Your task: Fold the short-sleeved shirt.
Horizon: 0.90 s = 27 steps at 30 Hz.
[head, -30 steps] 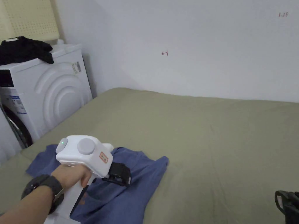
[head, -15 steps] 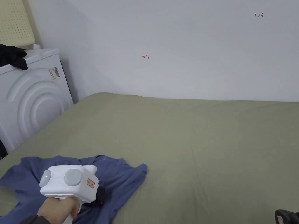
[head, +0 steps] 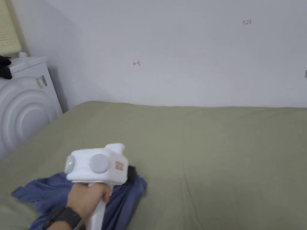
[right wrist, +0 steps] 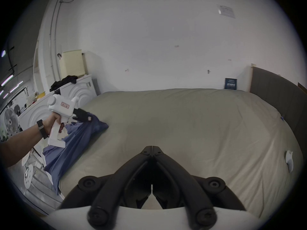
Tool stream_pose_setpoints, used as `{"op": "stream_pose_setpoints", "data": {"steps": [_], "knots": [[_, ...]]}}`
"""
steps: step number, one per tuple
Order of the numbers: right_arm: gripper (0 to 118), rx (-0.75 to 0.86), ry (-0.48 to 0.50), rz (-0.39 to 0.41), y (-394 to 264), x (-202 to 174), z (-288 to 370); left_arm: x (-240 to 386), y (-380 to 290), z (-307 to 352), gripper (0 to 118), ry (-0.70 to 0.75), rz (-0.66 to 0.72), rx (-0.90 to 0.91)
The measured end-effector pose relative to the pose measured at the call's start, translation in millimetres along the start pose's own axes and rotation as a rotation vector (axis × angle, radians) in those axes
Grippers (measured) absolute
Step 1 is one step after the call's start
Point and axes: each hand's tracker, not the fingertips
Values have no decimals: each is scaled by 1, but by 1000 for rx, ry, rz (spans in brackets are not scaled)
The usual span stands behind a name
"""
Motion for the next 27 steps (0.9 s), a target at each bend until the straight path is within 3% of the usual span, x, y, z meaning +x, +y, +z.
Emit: {"op": "stream_pose_setpoints", "data": {"steps": [5,9,12,15,18,19,20,21,22,23,24,27], "knots": [[1,48,-97,-65,1,42,32,188,37,-43,3,-235,-267,-3],[1,81,-194,-103,2,73,72,364,4,-57,3,-464,-545,-65],[1,102,-275,-104,1,89,101,453,-40,-59,3,-584,-708,-92],[1,108,-347,-132,-2,106,114,504,-83,-68,3,-655,-737,-187],[1,104,-350,-143,-1,114,115,503,-111,-67,4,-550,-747,-195],[1,114,-352,-150,0,113,115,497,-113,-67,4,-574,-757,-184],[1,125,-342,-155,3,110,116,492,-113,-66,8,-564,-742,-191],[2,141,-314,-152,4,108,115,483,-106,-65,21,-524,-701,-168],[2,145,-307,-152,6,106,114,477,-100,-63,60,-513,-681,-148],[2,149,-293,-152,7,102,113,468,-94,-61,112,-501,-634,-141],[2,151,-268,-149,8,99,112,458,-88,-59,118,-498,-566,-154],[2,156,-221,-152,8,89,112,426,-40,-29,109,-693,-334,-249]]}}
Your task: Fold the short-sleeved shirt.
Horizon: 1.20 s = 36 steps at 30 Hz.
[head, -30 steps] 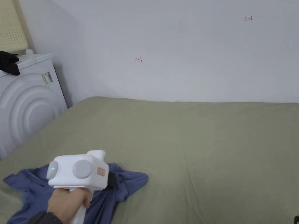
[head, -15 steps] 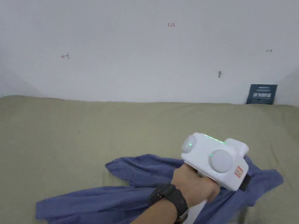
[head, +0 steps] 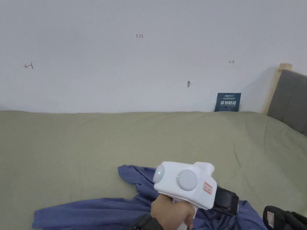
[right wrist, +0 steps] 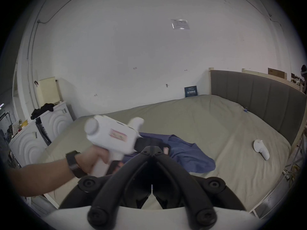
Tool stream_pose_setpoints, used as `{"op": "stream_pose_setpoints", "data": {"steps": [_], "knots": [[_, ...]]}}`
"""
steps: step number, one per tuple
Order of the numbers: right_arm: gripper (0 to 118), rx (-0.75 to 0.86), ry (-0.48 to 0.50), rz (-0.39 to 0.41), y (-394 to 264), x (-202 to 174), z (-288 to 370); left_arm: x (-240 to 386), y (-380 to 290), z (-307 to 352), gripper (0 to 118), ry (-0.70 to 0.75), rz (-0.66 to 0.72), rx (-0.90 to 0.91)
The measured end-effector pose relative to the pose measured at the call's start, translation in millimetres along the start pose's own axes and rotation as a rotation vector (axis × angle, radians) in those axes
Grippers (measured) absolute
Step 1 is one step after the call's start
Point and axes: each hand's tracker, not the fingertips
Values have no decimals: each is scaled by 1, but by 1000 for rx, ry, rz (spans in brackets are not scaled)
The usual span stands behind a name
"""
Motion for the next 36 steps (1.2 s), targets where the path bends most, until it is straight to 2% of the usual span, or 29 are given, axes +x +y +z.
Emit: {"op": "stream_pose_setpoints", "data": {"steps": [1,2,3,4,6,7,8,9,10,11,12,14,17,20,22,25,28,32,34,36], "knots": [[2,4,4,4,-2,-1,1,0,8,28,99,11,34,6],[2,3,3,23,-4,-5,1,2,10,66,99,73,-15,79],[2,-4,-12,65,-5,-7,0,-36,-22,60,97,165,-88,150],[2,-16,-18,97,-7,-9,-1,-41,-31,88,93,249,-126,213],[2,-47,-35,160,-12,-12,-5,-52,-58,144,92,449,-126,282],[2,-57,-39,180,-14,-14,-7,-35,-95,205,91,543,-115,345],[2,-56,-45,191,-16,-17,-7,-38,-121,235,88,619,-90,409],[2,-50,-42,183,-19,-18,-6,-41,-150,262,75,707,-52,461],[2,-45,-38,183,-21,-19,-5,-43,-174,282,30,781,-9,497],[2,-41,-38,175,-23,-21,-4,-41,-201,301,0,877,28,525],[2,-43,-45,148,-26,-23,-4,-41,-230,317,0,1004,48,578],[2,-33,-69,142,-33,-27,-3,-40,-274,338,0,1022,170,644],[2,-65,-117,190,-45,-39,-1,-42,-323,350,0,1065,300,654],[2,-71,-70,156,-47,-43,4,-38,-345,353,0,1062,309,623],[2,-71,-72,153,-43,-46,3,-41,-340,350,0,1024,306,608],[2,-51,-64,153,-35,-49,3,-53,-321,343,0,937,288,620],[2,-45,-48,130,-25,-45,-1,-72,-277,327,0,854,273,539],[2,-46,-58,120,-15,-32,-15,-139,-195,289,0,741,270,320],[2,-51,-67,112,-11,-24,-24,-183,-160,268,0,686,332,236],[2,-52,-71,93,-8,-14,-35,-221,-129,239,16,742,339,98]]}}
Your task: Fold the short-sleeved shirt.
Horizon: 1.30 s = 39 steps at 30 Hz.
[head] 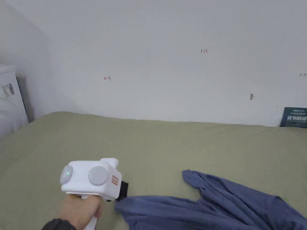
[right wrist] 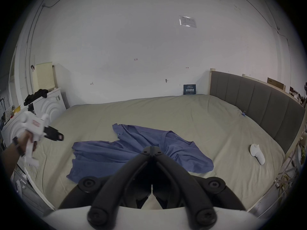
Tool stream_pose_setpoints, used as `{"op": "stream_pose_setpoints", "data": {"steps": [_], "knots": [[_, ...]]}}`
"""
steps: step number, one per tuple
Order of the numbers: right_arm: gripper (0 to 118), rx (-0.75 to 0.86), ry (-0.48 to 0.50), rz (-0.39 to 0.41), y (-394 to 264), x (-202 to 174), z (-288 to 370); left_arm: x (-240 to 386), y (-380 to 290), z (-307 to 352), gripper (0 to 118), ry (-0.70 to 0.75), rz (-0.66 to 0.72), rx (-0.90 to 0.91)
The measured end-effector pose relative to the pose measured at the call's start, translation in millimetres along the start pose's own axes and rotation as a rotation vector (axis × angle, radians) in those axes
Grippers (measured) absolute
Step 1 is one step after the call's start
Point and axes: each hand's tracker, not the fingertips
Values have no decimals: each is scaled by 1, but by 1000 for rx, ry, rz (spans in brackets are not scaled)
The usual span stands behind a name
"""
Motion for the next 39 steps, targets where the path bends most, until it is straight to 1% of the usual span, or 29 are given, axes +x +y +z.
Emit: {"op": "stream_pose_setpoints", "data": {"steps": [1,2,3,4,6,7,8,11,12,13,14,15,17,18,19,20,21,22,23,26,30,31,32,33,34,35,36,37,39], "knots": [[2,-2,1,-6,0,4,-5,0,12,-21,43,16,1,-37],[3,-14,-4,-9,1,9,-12,0,23,-42,74,21,-8,-89],[3,-31,-17,-3,1,12,-18,7,23,-52,97,27,-6,-116],[3,-43,-20,0,0,16,-22,8,26,-64,102,14,32,-148],[3,-64,-15,3,-2,21,-31,11,29,-82,102,-1,124,-191],[3,-76,-8,-3,-3,23,-34,-2,44,-107,102,-30,150,-227],[3,-85,4,-15,-4,25,-38,-1,44,-115,102,-28,145,-242],[3,-91,34,-30,-9,29,-43,4,41,-139,102,110,76,-290],[3,-92,41,-27,-10,28,-42,5,38,-144,102,120,71,-300],[3,-95,45,-23,-11,28,-42,6,36,-144,102,92,80,-282],[3,-97,47,-18,-12,28,-41,8,36,-141,99,102,81,-271],[3,-98,48,-16,-14,28,-39,10,33,-133,90,106,86,-252],[3,-96,52,-11,-15,29,-36,11,34,-126,58,98,67,-232],[3,-95,38,-6,-16,30,-36,12,35,-122,33,115,15,-222],[3,-98,22,-4,-18,33,-36,23,28,-106,4,68,-28,-205],[3,-102,13,-3,-20,37,-36,22,27,-103,4,-15,-13,-198],[3,-108,1,-9,-22,41,-36,22,26,-98,4,-112,60,-181],[3,-117,-12,-18,-23,46,-36,23,24,-96,4,-122,103,-189],[3,-126,-27,-22,-25,51,-36,16,33,-104,4,-130,94,-191],[3,-139,-67,-22,-28,66,-36,23,32,-99,4,-68,11,-180],[3,-217,-192,-80,-30,95,-58,33,25,-87,4,-95,13,-172],[3,-238,-227,-82,-29,99,-67,37,24,-83,4,-92,14,-168],[7,-244,-224,-90,-29,105,-79,39,23,-83,4,-87,7,-167],[28,-262,-217,-124,-29,111,-92,40,22,-82,4,-83,-5,-166],[83,-301,-211,-148,-28,116,-106,41,20,-82,4,-80,-9,-167],[113,-375,-162,-213,-29,123,-126,40,22,-85,4,-79,-9,-171],[117,-426,-155,-284,-31,128,-143,39,21,-85,4,-80,-8,-172],[115,-424,-184,-339,-27,140,-150,39,19,-85,4,-82,-5,-172],[115,-520,-192,-492,-23,153,-178,35,20,-90,4,-88,5,-174]]}}
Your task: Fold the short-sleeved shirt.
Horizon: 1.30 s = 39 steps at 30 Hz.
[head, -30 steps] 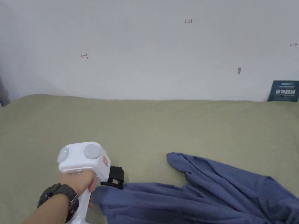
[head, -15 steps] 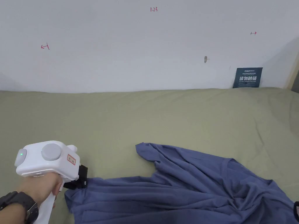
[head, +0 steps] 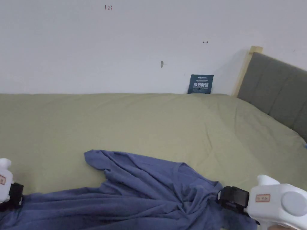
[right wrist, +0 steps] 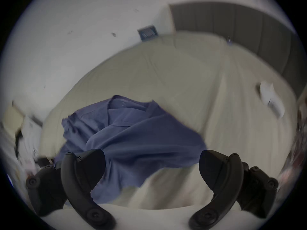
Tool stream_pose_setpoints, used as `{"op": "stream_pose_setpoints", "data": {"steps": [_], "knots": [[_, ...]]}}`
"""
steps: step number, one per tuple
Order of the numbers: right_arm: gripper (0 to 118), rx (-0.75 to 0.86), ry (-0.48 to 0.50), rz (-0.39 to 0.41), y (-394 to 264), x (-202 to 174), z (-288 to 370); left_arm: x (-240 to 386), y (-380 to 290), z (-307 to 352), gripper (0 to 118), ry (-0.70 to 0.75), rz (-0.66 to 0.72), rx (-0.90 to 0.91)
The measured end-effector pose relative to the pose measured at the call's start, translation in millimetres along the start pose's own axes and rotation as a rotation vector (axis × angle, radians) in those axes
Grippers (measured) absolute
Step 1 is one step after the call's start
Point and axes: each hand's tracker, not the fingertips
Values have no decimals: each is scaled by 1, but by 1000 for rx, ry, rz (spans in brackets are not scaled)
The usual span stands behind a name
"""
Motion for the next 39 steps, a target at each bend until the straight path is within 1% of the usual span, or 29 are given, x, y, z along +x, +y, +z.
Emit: {"op": "stream_pose_setpoints", "data": {"steps": [1,2,3,4,5,6,7,8,9,10,11,13,15,17,18,19,21,22,23,25,26,27,29,31,32,33,34,36,39], "knots": [[115,-35,23,-82,7,2,-8,-1,-1,-1,4,-1,1,-1],[115,-57,39,-157,-4,1,-21,-1,-2,-2,4,0,1,0],[115,-76,55,-213,-1,4,-30,-2,-3,-4,4,0,1,1],[115,-118,52,-241,1,5,-38,-4,-2,-6,4,-4,3,0],[113,-145,-21,-237,1,2,-49,-5,-4,-7,4,-11,10,3],[105,-165,-51,-229,-1,-3,-59,-5,-5,-7,4,-16,13,9],[75,-173,-72,-208,-1,-6,-61,-5,-5,-7,4,-21,15,14],[39,-139,-124,-161,-1,-12,-57,-8,-3,-10,4,-28,19,20],[9,-90,-150,-54,-2,-21,-52,-8,-4,-9,4,-39,20,40],[9,-63,-135,0,-3,-28,-51,-9,-4,-8,4,-54,26,58],[9,-34,-78,-18,-4,-33,-44,-10,-4,-6,4,-86,48,85],[9,8,-58,22,-3,-46,-32,-10,-4,-3,4,-140,76,89],[9,69,-25,90,-2,-54,-18,-8,-2,3,4,-152,65,100],[9,114,24,108,3,-72,-4,-5,2,14,4,-176,57,139],[9,130,53,126,6,-72,2,-3,5,23,4,-204,56,176],[9,150,70,139,8,-81,7,-2,8,32,4,-228,65,211],[9,201,95,199,14,-106,17,-1,17,54,4,-274,70,287],[9,218,113,212,18,-109,18,0,22,64,4,-281,79,316],[9,221,139,242,24,-123,19,0,29,74,4,-302,77,333],[9,227,162,259,38,-152,15,-1,42,88,4,-319,72,357],[9,232,184,288,45,-163,12,-1,52,96,4,-322,61,363],[9,245,191,273,55,-182,6,-2,61,102,4,-307,64,381],[9,270,213,299,72,-215,-2,-8,83,116,4,-287,64,430],[9,314,265,308,88,-245,-5,-20,109,134,4,-260,117,477],[9,336,304,300,99,-264,-6,-34,128,137,3,-285,147,491],[9,369,337,296,109,-281,-4,-41,142,150,3,-270,152,544],[9,388,352,287,115,-290,-2,-45,151,160,3,-231,135,577],[9,422,399,236,135,-316,1,-56,173,187,3,-169,113,634],[9,493,480,196,157,-335,13,-63,182,229,3,-143,72,728]]}}
